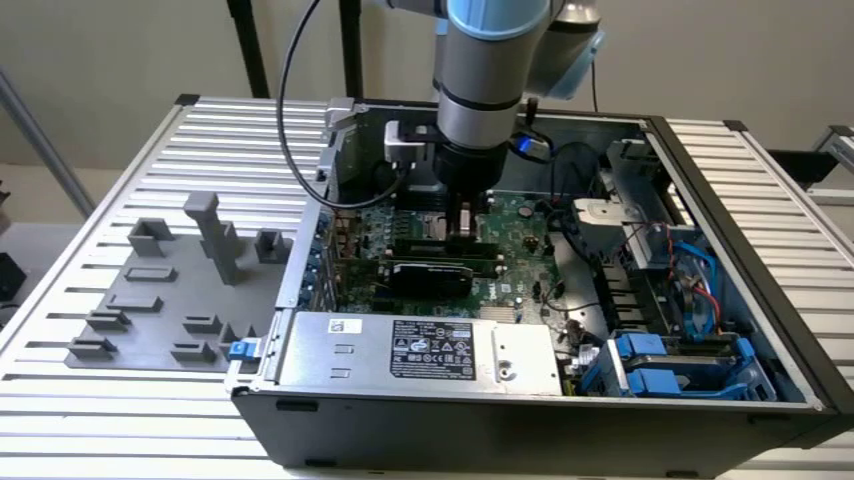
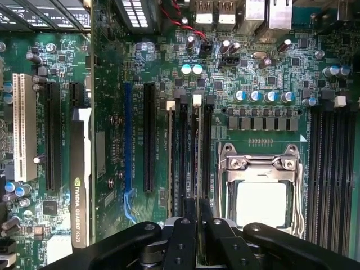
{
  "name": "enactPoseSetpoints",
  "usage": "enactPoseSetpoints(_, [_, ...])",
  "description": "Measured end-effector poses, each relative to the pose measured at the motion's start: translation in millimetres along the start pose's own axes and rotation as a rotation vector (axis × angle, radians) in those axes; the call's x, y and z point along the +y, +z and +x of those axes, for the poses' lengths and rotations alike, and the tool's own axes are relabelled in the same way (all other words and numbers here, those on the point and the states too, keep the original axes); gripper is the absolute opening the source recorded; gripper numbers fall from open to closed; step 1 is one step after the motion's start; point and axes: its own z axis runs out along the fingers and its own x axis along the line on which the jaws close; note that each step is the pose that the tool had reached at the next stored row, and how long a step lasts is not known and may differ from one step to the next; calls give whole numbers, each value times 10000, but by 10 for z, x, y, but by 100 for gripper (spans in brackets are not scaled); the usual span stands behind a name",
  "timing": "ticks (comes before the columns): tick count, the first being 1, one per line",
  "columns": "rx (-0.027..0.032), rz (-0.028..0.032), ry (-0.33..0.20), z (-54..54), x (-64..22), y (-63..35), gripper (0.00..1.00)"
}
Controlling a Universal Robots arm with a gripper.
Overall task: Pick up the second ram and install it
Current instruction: 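Insert the second ram into the second slot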
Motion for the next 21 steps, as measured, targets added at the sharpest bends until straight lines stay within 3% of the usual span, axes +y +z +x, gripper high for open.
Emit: enactPoseSetpoints(21, [16, 0, -1, -16, 4, 55, 0])
